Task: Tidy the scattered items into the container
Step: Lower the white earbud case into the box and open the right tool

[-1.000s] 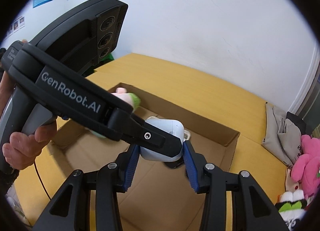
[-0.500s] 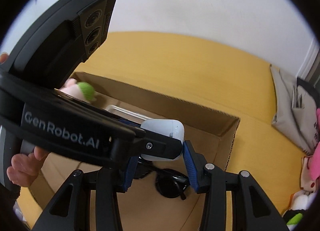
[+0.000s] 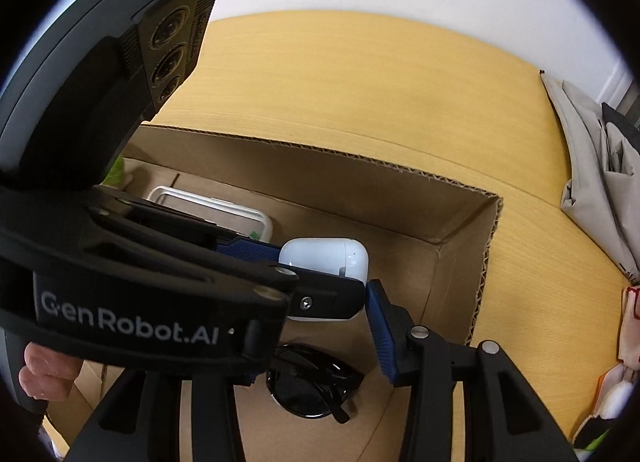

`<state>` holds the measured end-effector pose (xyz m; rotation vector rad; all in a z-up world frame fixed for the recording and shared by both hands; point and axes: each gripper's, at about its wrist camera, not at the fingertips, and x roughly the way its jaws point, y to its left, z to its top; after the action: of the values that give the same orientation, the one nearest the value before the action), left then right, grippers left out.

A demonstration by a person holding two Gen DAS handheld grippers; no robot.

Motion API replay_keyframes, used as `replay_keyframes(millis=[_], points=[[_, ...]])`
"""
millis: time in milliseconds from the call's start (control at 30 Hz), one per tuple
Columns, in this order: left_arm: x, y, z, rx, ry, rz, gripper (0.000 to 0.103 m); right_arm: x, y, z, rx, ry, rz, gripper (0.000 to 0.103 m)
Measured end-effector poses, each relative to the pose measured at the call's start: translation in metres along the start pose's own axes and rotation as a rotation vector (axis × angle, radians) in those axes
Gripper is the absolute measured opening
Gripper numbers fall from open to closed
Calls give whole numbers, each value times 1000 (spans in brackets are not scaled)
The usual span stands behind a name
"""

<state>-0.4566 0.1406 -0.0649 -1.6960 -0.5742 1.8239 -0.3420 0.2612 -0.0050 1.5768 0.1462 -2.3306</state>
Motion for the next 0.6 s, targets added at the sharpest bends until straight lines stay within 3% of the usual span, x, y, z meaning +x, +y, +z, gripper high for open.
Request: replay_keyframes(millis=[367,567,600], points=[[11,11,7,-27,3,-50,34,15,5,5,-37,43,-116,42],[10,13,5,-45,-2,-15,32,16,3,5,-35,48,-135,42],[10,14,4,-50,-5,-8,36,16,3,4,-37,44,-147,42]])
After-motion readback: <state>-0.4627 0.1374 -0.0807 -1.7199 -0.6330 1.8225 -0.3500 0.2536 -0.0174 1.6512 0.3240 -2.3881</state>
